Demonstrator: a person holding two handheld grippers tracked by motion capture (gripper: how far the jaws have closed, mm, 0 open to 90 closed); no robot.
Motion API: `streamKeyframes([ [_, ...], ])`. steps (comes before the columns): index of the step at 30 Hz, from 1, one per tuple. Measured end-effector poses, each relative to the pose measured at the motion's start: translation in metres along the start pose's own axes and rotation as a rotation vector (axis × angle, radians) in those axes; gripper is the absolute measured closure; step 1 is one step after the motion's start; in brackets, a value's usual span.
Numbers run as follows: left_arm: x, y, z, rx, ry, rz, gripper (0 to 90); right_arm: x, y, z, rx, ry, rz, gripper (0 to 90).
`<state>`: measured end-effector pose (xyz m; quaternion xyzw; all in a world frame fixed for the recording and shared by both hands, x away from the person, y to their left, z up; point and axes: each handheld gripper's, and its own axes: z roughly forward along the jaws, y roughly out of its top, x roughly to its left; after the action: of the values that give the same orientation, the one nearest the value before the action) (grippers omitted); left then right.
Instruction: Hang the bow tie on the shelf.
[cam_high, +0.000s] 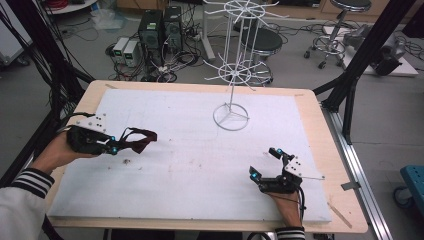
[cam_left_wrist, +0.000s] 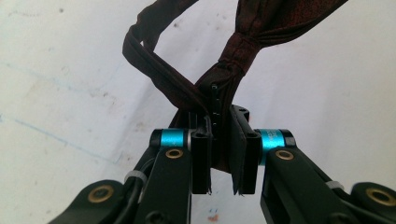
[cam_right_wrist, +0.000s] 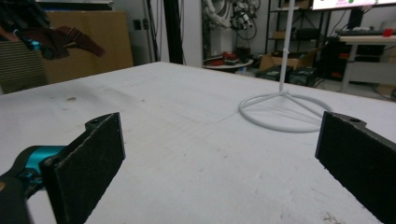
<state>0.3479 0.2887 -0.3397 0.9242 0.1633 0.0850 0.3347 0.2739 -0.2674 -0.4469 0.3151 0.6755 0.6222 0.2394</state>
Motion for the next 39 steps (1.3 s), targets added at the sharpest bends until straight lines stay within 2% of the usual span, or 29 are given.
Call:
streamKeyframes([
  [4,-0.004,0.012,0.0,-0.015,-0.007,0.025,79.9,0.002,0.011,0.002,0.021,0.044,-0.003,0.7],
  [6,-0.006,0.017,0.001,-0.031,-0.015,0.029,79.9,0.002,0.019,0.004,0.025,0.063,-0.021,0.7],
  [7,-0.007,0.02,0.001,-0.038,-0.017,0.031,79.9,0.003,0.027,0.007,0.045,0.086,-0.03,0.7],
  [10,-0.011,0.027,0.003,-0.055,-0.022,0.037,79.9,0.004,0.035,0.009,0.055,0.11,-0.038,0.7],
  [20,-0.018,0.045,0.012,-0.069,-0.04,0.048,79.9,0.01,0.068,0.026,0.139,0.203,-0.106,0.7],
  [29,-0.025,0.059,0.018,-0.093,-0.066,0.055,79.9,0.011,0.091,0.04,0.184,0.282,-0.137,0.7],
  [39,-0.031,0.08,0.028,-0.131,-0.091,0.055,79.9,0.019,0.116,0.056,0.194,0.372,-0.19,0.7],
])
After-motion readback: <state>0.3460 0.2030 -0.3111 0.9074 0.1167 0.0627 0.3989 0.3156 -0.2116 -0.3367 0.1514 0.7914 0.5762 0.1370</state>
